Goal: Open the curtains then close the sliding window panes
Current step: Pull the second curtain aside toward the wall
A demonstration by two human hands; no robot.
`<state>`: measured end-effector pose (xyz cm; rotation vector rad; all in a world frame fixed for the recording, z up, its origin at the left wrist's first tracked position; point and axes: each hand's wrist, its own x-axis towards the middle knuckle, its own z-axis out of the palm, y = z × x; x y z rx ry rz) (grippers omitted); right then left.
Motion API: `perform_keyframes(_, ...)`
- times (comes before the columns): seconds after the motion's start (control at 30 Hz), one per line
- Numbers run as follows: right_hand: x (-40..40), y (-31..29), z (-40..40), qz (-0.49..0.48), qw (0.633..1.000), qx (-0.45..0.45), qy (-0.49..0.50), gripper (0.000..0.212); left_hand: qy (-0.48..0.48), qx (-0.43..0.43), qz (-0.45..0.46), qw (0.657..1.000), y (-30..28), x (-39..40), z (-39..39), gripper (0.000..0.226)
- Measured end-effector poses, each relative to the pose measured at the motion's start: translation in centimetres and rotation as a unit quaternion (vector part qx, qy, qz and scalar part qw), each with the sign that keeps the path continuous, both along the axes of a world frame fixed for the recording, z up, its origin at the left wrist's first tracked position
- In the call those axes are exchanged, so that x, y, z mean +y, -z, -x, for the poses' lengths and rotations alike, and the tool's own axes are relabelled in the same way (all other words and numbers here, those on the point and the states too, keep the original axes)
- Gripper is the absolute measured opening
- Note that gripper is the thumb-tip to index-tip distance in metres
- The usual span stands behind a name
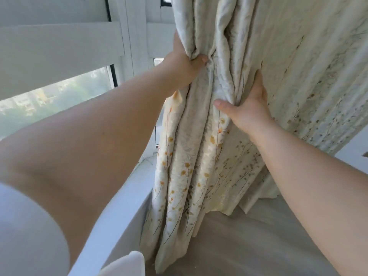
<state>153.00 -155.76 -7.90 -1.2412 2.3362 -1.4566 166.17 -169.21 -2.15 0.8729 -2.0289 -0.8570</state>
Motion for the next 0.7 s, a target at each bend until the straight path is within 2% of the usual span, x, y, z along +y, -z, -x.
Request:
perform_keyframes(0.2, -2.0, 1.4, 7.0, -0.001, 1.0, 0.015, 0.02, 0.118, 0.056, -0.034, -0.027, 0.997, 1.8, -1.9, 7.7, 0.069)
perform_keyframes(0.37, -4.0, 2.3, 13.6, 0.006, 1.0, 0.021, 0.022, 0.121, 0.047, -0.045, -0.023, 0.998, 2.7, -3.4, 13.7, 0.06)
perform_keyframes(0.57, -4.5, 2.7, 24.4, 0.038, 0.999, 0.029, 0.008, 0.116, 0.031, -0.052, -0.026, 0.998, 3.0, -3.2, 25.3, 0.055)
perform_keyframes(0.7, -2.5, 1.6, 33.0, 0.04, 0.996, 0.066, 0.042, 0.114, 0.039, -0.043, -0.04, 0.998, 2.6, -1.5, 34.6, 0.051)
